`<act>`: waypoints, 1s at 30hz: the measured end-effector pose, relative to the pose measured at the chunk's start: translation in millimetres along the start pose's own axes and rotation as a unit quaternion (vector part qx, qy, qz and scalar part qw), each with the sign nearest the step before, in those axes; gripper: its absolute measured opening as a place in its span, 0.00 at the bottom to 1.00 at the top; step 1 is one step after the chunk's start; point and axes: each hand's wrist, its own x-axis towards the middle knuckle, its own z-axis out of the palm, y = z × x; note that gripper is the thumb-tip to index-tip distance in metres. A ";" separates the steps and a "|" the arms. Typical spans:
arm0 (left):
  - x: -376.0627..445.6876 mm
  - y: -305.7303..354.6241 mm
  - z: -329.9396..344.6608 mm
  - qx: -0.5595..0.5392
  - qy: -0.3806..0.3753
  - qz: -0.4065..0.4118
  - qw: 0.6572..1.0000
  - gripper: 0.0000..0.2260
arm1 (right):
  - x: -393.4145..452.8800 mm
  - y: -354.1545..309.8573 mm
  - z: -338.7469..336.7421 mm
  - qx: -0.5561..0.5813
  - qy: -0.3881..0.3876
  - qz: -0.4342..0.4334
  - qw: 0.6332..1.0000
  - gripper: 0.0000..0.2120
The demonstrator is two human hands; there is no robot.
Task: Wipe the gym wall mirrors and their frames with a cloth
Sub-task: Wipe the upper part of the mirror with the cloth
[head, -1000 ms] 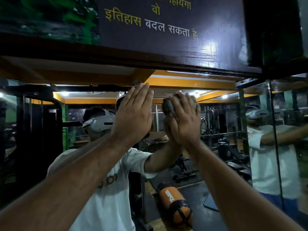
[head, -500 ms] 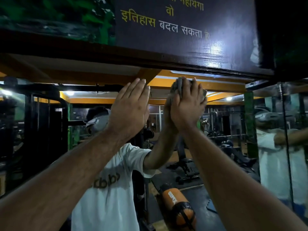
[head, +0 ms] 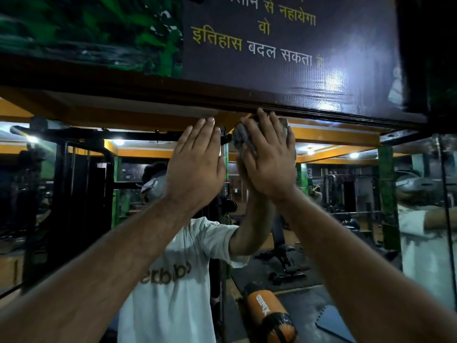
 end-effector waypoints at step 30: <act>-21.1 2.8 -9.4 -0.014 -0.041 -0.004 0.999 0.26 | -55.9 -19.2 -4.1 0.009 -0.029 -0.050 0.998 0.27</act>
